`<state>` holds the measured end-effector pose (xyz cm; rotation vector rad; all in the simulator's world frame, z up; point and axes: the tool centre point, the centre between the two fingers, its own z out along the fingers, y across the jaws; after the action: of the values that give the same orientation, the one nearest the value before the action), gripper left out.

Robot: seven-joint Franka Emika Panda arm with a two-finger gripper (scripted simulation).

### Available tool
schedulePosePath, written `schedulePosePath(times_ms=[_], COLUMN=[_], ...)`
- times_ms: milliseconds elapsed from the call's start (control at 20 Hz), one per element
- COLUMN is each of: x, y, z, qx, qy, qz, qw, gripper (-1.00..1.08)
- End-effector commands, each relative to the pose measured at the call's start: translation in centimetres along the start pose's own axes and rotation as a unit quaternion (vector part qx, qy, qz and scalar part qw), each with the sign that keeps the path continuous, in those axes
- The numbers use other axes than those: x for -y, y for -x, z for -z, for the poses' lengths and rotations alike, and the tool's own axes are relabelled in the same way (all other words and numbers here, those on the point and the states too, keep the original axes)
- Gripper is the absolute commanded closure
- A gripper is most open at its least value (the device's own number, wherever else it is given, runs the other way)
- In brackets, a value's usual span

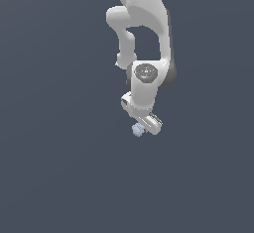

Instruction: Pick up the object and move it to a goal position.

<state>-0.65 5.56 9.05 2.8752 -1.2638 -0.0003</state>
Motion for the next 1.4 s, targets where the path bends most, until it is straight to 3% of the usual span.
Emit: schedulePosePath(times_ms=[0,450,1150,1200,1350], x=[0.1,0.1,0.1,0.1,0.1], y=[0.2,0.3,0.3,0.3,0.3], z=[-0.2,-0.7,-5.4,-5.4,-5.4], qx=[0.0,0.0,0.0,0.0,0.0], qy=[0.0,0.0,0.0,0.0,0.0], qz=[-0.012,-0.017,-0.02,-0.02,-0.02], qw=[0.9999,0.9998,0.9998,0.9998,0.9998], gripper=[-0.92,-0.92,-0.92,1.08,1.08])
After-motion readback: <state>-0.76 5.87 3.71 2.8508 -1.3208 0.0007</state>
